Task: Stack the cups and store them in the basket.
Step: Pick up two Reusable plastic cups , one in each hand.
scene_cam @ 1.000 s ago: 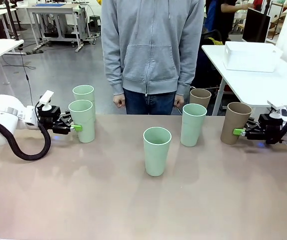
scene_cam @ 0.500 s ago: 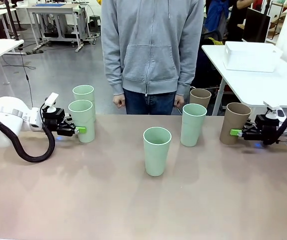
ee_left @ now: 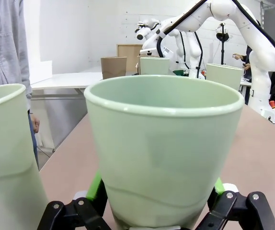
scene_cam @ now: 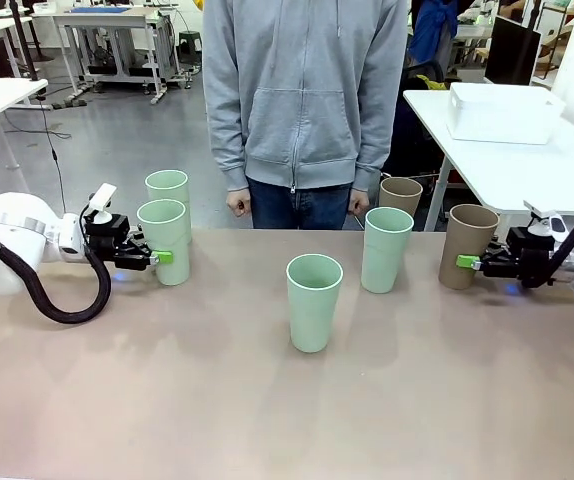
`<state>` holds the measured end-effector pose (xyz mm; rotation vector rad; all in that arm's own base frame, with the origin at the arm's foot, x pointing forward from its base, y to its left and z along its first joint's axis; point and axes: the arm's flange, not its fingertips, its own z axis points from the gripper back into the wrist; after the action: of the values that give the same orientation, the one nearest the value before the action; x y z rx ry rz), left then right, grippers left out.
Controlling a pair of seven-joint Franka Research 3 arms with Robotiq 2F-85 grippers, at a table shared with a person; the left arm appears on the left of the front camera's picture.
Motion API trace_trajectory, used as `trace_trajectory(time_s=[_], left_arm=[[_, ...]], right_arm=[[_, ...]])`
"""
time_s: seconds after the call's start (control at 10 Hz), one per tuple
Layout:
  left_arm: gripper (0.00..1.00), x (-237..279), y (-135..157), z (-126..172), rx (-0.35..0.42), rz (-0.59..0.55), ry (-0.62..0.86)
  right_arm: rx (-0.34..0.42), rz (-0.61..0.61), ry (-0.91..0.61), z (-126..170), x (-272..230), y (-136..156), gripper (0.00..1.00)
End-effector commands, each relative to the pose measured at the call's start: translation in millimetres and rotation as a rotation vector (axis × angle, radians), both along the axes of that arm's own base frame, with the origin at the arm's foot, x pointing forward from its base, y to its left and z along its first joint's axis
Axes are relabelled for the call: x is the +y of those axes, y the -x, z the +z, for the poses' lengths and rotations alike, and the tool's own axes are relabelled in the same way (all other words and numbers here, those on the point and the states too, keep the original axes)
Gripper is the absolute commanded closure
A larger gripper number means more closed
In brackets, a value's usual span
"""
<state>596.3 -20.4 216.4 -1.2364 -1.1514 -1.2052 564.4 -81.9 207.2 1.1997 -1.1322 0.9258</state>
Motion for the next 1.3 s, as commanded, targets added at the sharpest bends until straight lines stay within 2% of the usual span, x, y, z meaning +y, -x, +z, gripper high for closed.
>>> trace_trajectory(time_s=[0.0, 0.2, 0.3, 0.4, 0.5, 0.6, 0.7, 0.8, 0.9, 1.2], left_arm=[[0.00, -4.3, 7.8, 7.1, 0.012, 0.007, 0.024], [0.00, -5.5, 9.0, 7.3, 0.009, 0.002, 0.030], [0.19, -6.1, 9.6, 7.6, 0.012, -0.001, 0.030], [0.19, -6.3, 9.2, 7.4, 0.014, -0.002, 0.026], [0.38, -6.8, 8.5, 7.1, 0.010, -0.002, 0.024], [0.25, -6.8, 9.1, 7.4, 0.002, -0.005, 0.024], [0.58, -6.5, 9.6, 7.7, -0.005, -0.019, 0.030], [0.44, -5.5, 10.3, 6.7, 0.021, -0.046, 0.068], [0.44, -4.2, 4.9, -0.4, 0.008, -0.014, 0.017], [0.44, -4.2, 4.9, -0.4, 0.008, -0.014, 0.017]], right_arm=[[0.017, -0.032, -0.017, 8.7, 9.5, 0.4, 0.00], [0.019, -0.014, -0.019, 8.6, 10.2, -0.5, 0.00], [0.020, -0.017, -0.015, 7.9, 9.0, 0.0, 0.20], [0.018, -0.020, -0.018, 7.7, 7.9, -0.3, 0.20], [0.016, -0.022, -0.019, 7.5, 6.8, -0.9, 0.40], [0.017, -0.024, -0.023, 7.3, 6.3, -0.9, 0.26], [0.019, -0.017, -0.022, 7.3, 5.1, -2.0, 0.60], [0.035, 0.034, 0.007, 8.2, 2.7, -0.6, 0.46], [0.000, 0.000, -0.006, 1.8, 2.8, -1.3, 0.46], [0.000, 0.000, -0.006, 1.8, 2.8, -1.3, 0.46]])
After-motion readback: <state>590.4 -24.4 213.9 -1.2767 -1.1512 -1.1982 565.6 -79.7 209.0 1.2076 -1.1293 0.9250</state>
